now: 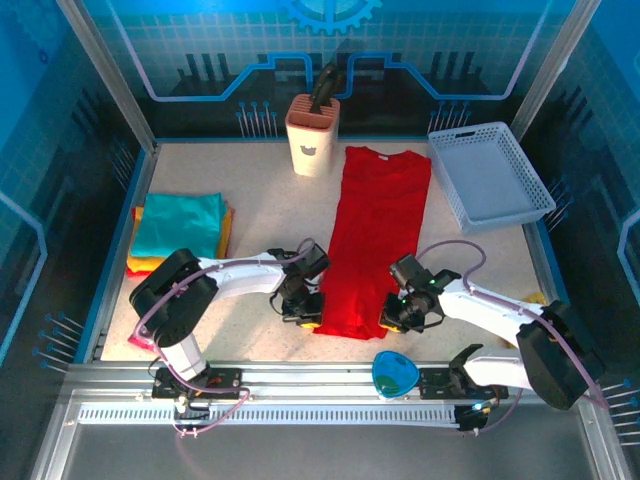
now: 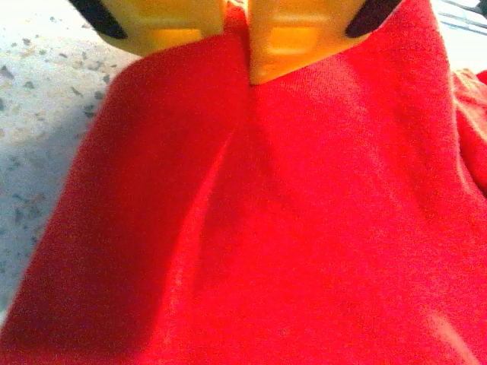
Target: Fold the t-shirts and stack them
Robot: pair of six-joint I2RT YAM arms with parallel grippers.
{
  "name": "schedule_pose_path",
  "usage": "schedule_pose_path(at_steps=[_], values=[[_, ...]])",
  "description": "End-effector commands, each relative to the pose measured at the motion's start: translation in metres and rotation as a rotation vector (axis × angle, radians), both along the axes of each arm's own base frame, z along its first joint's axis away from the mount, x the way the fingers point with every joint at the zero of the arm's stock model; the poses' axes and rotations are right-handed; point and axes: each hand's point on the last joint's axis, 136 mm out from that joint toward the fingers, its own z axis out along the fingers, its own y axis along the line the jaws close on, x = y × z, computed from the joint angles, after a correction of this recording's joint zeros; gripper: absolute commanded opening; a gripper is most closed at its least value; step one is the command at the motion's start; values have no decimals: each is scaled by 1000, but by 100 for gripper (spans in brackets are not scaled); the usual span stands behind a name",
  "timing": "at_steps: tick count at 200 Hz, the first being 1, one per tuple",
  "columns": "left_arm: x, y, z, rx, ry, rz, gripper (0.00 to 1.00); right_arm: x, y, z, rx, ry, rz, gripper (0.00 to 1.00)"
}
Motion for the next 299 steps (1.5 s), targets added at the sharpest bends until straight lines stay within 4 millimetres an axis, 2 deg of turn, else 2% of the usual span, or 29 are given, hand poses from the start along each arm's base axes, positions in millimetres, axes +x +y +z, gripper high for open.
schedule_pose_path(at_steps=[1, 6, 57, 74, 97, 132, 166, 191, 267, 299], values=[[2, -20, -7, -34, -44, -30, 3, -2, -2, 4, -5, -30, 12, 4], [2, -21, -6, -37, -45, -30, 2, -2, -3, 6, -7, -37, 12, 0], [-14, -26, 7, -45, -54, -10, 0, -16, -22, 14, -40, -46, -1, 0], [-19, -30, 16, -58, -61, -13, 0, -20, -26, 18, -32, -53, -16, 0], [-15, -37, 32, -83, -89, -16, 0, -19, -30, 27, -23, -83, -47, 0], [5, -39, 56, -78, -148, -31, 0, -4, -33, 45, 17, -135, -94, 0], [20, -39, 63, -90, -160, -26, 0, 11, -37, 54, 30, -157, -105, 0], [34, -39, 74, -94, -187, -33, 0, 27, -37, 68, 59, -197, -119, 0], [102, -43, 110, -138, -300, -14, 0, 84, -34, 107, 123, -297, -158, 0], [131, -44, 120, -153, -341, -15, 0, 103, -37, 115, 144, -311, -174, 0]])
